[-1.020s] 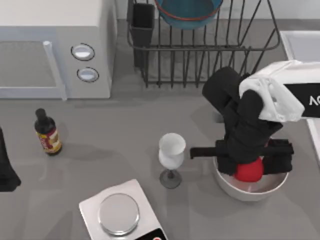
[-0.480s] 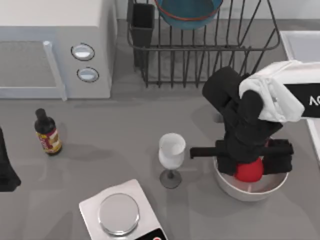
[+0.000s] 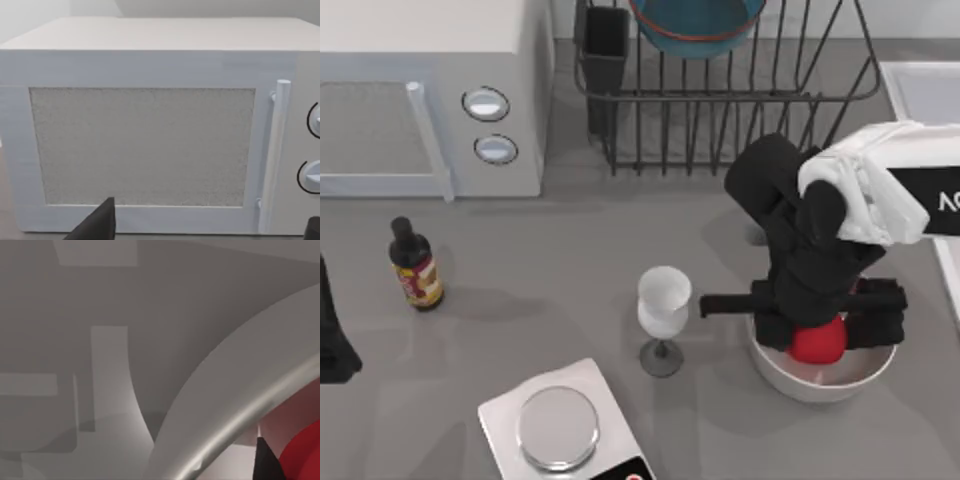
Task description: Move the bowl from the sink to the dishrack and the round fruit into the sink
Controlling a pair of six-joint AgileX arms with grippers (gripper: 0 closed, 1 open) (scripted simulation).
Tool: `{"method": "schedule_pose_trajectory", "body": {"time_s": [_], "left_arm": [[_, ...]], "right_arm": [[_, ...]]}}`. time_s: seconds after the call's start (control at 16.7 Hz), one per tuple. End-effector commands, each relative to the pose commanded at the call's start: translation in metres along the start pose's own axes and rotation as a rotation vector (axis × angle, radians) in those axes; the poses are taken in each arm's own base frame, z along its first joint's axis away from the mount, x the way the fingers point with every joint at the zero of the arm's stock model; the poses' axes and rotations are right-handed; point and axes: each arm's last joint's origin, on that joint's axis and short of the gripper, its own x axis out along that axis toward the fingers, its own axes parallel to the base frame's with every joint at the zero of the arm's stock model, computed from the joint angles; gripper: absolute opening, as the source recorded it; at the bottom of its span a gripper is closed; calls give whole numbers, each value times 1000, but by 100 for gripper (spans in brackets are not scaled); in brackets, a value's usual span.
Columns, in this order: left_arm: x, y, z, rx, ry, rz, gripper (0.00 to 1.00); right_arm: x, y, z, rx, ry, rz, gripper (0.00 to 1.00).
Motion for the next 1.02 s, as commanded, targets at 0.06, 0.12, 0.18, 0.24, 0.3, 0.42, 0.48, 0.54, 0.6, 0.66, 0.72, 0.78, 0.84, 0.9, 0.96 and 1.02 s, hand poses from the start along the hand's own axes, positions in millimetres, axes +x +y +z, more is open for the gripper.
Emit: {"method": "schedule_pose_trajectory", "body": {"time_s": [0.06,0.12,0.18,0.24,0.3,0.42,0.48,0.54,0.6,0.66,0.72,0.78,0.84,0.9,0.96,1.02], "left_arm": [[0,0,0,0,0,0,100],[0,0,0,0,0,0,100],[0,0,0,0,0,0,100],[0,0,0,0,0,0,100],[0,0,0,0,0,0,100],[0,0,0,0,0,0,100],[0,0,0,0,0,0,100],[0,0,0,0,0,0,100],[0,0,0,0,0,0,100],[0,0,0,0,0,0,100],[0,0,0,0,0,0,100],[0,0,0,0,0,0,100],[0,0,0,0,0,0,100],[0,0,0,0,0,0,100],[0,0,0,0,0,0,100],[0,0,0,0,0,0,100]], "right_arm": [[-28,-4,8,-19,-72,14,0],[-28,-5,8,-17,-70,13,0],[-27,-7,8,-9,-62,6,0],[-25,-10,8,4,-45,-5,0],[-22,-13,7,16,-20,-19,0],[-17,-17,3,36,50,-52,0],[-16,-20,2,50,87,-68,0],[-18,-24,2,65,120,-80,0],[-23,-28,4,80,142,-88,0],[-31,-31,6,88,152,-90,0],[-42,-31,8,88,146,-84,0],[-56,-29,11,80,122,-71,0],[-73,-25,12,65,85,-53,0],[-90,-20,13,44,40,-32,0],[-106,-14,12,22,-5,-12,0],[-118,-9,11,1,-41,3,0]]}}
